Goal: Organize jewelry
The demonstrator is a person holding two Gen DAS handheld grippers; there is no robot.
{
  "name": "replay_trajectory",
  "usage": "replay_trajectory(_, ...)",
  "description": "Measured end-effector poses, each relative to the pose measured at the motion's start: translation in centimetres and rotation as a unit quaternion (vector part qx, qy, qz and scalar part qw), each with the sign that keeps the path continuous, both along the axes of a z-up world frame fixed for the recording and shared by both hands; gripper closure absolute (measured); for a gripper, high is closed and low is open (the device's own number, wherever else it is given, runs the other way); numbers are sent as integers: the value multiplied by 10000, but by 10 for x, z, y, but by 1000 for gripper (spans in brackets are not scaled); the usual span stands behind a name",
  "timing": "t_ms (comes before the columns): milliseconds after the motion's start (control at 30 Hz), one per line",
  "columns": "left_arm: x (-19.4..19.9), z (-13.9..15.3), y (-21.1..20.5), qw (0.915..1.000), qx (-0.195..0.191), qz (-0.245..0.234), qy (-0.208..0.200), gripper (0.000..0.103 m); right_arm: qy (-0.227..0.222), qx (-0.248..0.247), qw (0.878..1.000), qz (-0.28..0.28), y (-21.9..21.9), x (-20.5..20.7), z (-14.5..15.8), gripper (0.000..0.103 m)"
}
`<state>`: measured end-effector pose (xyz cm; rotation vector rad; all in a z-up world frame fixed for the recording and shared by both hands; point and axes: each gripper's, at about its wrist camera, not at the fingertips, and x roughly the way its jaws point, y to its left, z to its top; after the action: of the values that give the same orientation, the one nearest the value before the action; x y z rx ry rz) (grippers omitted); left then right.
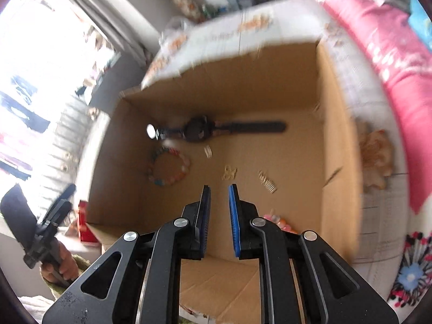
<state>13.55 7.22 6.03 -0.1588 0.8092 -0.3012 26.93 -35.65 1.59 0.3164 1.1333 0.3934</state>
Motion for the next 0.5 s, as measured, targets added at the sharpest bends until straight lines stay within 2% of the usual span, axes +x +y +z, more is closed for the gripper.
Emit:
replay_trajectory(133,-8,-1,-3,10000,86,15,0,18,-705,-10,9966,-435,-19,-28,31,77)
replay_trajectory(200,-10,-2,-5,9997,195,126,6,13,-994,-89,9924,-719,-33,-46,42,73)
replay_trajectory(300,-9,-6,-12,9986,401,310,167,12,-1107,-322,9883,-1000,-46,-62,40,71)
replay_trajectory(400,-3,-10,-21,9976,493,349,339,12,-1025,-695,9841,-1276,-55,-71,29,69)
replay_trajectory(500,4,-11,-37,9962,701,375,345,10,-899,-720,9843,-1337,-60,-74,17,63)
